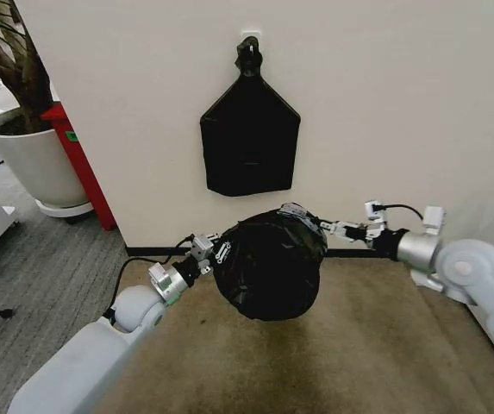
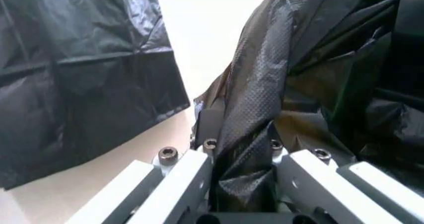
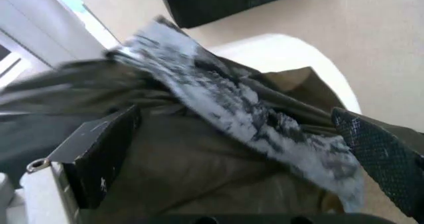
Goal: Place the garbage bag over the trash bin.
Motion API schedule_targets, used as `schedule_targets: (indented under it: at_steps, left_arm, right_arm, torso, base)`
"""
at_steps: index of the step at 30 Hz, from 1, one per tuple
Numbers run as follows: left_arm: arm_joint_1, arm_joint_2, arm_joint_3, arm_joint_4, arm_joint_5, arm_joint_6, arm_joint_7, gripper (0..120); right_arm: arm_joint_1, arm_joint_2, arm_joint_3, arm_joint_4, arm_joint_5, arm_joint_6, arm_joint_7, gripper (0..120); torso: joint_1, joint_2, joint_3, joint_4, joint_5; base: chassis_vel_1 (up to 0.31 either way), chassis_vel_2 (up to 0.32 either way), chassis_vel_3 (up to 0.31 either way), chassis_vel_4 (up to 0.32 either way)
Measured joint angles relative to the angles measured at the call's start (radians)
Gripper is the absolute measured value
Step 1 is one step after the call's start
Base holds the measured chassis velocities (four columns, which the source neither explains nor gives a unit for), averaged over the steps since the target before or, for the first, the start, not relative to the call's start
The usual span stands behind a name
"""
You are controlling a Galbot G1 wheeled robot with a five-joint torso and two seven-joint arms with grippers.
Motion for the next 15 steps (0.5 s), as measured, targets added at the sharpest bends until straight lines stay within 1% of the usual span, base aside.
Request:
schedule_targets:
  at_steps: [6,11,15]
  left_arm:
    - [0.010,0.009,-0.001,-0.026,0.003,0.000,0.009,1]
    - [0.021,0.016,-0.002,-0.051,0.011,0.000,0.021,1]
    - [0.037,0.025,-0.003,-0.080,0.021,-0.003,0.031,1]
  right_arm:
    - [0.043,0.024,-0.062,-0.039,-0.084,0.022,0.004,100]
    - [0.078,0.039,-0.087,-0.067,-0.096,0.024,0.031,100]
    - [0.120,0.055,-0.108,-0.129,-0.117,0.026,0.042,100]
  torso:
    - [0.000,0.000,0.000,0.0000,0.0001]
    - [0.000,0.000,0.000,0.0001,0.0000]
    - [0.000,0.000,0.000,0.0000,0.0002]
  base:
    - [0.000,0.000,0.000,0.000]
    - [0.000,0.000,0.000,0.000]
    - [0.000,0.000,0.000,0.000]
